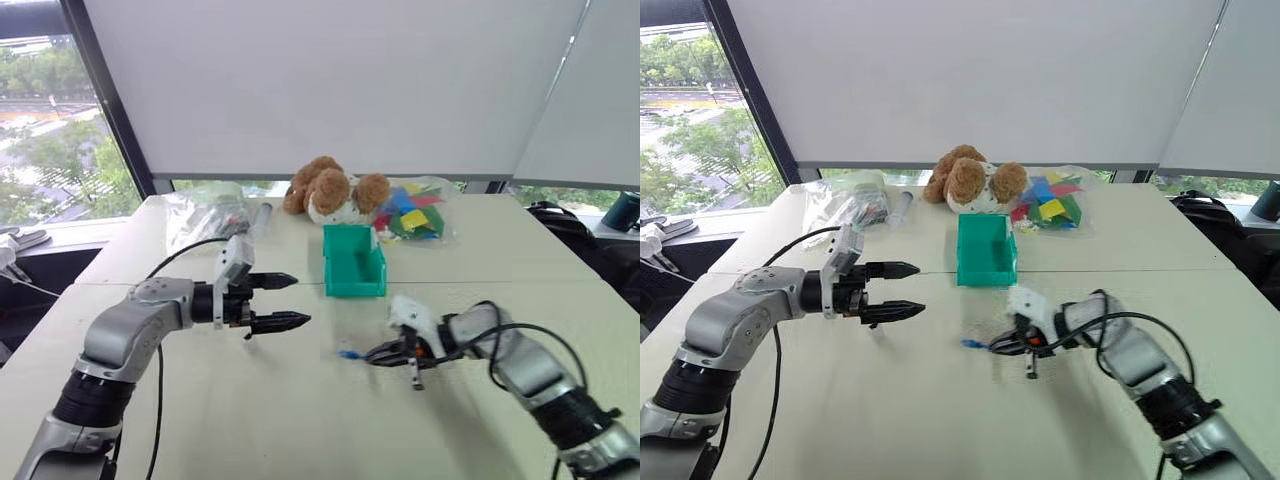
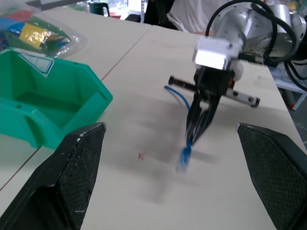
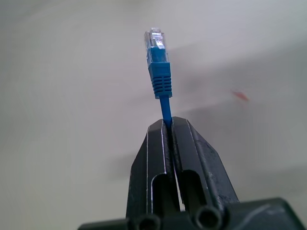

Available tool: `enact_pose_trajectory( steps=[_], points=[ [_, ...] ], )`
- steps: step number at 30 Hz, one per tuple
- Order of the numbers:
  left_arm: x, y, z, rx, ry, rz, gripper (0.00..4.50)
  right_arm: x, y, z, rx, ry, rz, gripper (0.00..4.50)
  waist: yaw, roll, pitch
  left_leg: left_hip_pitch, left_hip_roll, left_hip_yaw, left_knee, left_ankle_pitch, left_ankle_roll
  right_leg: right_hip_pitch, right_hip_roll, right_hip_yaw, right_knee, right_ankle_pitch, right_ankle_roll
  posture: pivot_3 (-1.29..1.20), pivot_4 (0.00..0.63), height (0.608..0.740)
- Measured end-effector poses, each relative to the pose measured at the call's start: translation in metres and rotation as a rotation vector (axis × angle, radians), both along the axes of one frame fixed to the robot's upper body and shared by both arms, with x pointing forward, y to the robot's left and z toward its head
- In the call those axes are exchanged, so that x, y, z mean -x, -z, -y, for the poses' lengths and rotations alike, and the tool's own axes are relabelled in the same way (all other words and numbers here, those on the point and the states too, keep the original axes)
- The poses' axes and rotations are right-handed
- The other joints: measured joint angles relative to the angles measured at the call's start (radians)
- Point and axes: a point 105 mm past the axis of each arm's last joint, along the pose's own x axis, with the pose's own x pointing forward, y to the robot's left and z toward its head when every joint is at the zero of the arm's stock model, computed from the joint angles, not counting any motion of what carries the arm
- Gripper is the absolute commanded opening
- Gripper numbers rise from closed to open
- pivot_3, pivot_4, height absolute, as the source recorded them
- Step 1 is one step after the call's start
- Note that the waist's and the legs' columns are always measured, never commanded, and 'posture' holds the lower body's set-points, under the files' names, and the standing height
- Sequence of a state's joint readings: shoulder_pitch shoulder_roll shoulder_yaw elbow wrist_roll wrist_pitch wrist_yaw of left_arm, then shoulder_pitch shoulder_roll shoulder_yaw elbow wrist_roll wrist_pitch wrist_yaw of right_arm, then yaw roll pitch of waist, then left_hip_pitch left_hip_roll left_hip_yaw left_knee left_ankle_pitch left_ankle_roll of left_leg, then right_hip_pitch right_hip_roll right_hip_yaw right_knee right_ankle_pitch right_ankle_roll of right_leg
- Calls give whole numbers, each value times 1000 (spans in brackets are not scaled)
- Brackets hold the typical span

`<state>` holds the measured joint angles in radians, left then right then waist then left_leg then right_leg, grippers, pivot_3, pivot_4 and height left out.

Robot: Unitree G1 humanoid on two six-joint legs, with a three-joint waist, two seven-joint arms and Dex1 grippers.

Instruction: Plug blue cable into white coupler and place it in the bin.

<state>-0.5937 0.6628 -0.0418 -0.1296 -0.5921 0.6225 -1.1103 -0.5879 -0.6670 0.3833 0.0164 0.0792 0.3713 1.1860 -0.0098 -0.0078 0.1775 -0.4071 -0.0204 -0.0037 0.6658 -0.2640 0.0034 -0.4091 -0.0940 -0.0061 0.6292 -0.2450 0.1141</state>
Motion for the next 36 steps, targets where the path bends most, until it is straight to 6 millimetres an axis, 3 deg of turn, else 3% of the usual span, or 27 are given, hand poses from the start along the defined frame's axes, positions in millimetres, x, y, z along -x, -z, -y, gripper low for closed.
enact_pose_trajectory(
  steps=[2,5,12,19,24,32,35,36],
  points=[
    [1,5,3,-5,9,-10,4500,-3,9,-9,26,-20,-5,60,1,0,0,0,0,0,0,0,0,0,0,0,0,0,0,0,150,740],
    [4,16,5,-25,24,-21,4500,-7,12,-12,50,-36,16,834,-2,0,0,0,0,0,0,0,0,0,0,0,0,0,0,0,150,740],
    [6,53,14,-196,115,30,4500,-9,6,-8,60,-20,48,4302,0,0,0,0,0,0,0,0,0,0,0,0,0,0,0,0,150,740],
    [5,90,27,-284,203,52,4500,4,-20,15,51,67,115,4413,5,0,0,-1,0,0,0,0,0,-1,0,0,0,0,0,0,150,740],
    [-1,119,32,-361,238,66,4500,22,-24,34,44,164,119,4413,16,0,0,-1,0,0,0,0,0,-1,0,0,0,0,0,0,150,740],
    [-9,127,38,-353,240,101,4500,38,-29,41,-12,273,117,4413,25,0,-1,0,0,0,1,0,0,0,-2,0,0,0,0,0,150,740],
    [-9,129,40,-339,239,96,3686,40,-32,41,-22,292,121,4500,25,0,-1,0,-1,0,1,0,0,1,-2,0,0,0,0,0,150,740],
    [-8,129,42,-335,244,98,3228,42,-32,41,-22,294,121,4500,26,0,-1,0,-1,-1,1,0,0,1,-2,0,0,0,0,0,150,740]
  ],
)
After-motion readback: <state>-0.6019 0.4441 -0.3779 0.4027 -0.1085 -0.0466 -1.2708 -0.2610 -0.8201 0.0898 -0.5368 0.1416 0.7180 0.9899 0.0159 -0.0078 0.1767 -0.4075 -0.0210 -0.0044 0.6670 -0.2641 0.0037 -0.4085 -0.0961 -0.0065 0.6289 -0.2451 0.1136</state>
